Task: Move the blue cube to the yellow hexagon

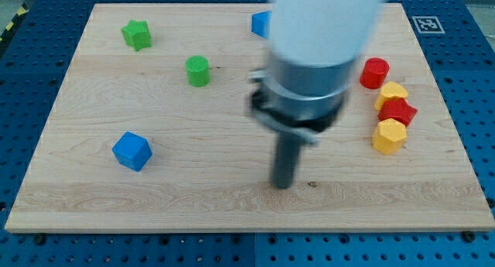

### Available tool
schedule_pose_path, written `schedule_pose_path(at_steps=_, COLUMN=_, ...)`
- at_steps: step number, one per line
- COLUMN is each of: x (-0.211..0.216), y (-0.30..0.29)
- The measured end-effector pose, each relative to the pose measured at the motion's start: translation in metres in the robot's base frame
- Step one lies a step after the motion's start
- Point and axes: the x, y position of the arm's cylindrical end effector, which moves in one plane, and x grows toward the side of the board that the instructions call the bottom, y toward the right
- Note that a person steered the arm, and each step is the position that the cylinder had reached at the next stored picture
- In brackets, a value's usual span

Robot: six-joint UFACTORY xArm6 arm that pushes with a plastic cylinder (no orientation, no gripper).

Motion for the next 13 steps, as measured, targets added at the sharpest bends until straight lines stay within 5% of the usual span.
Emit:
schedule_pose_path(at_steps=2, x=0.005, y=-0.199)
schedule_pose_path(at_steps=3, x=-0.055, y=-0.237)
schedule_pose_path(at_steps=13, x=-0.015, y=-0.027)
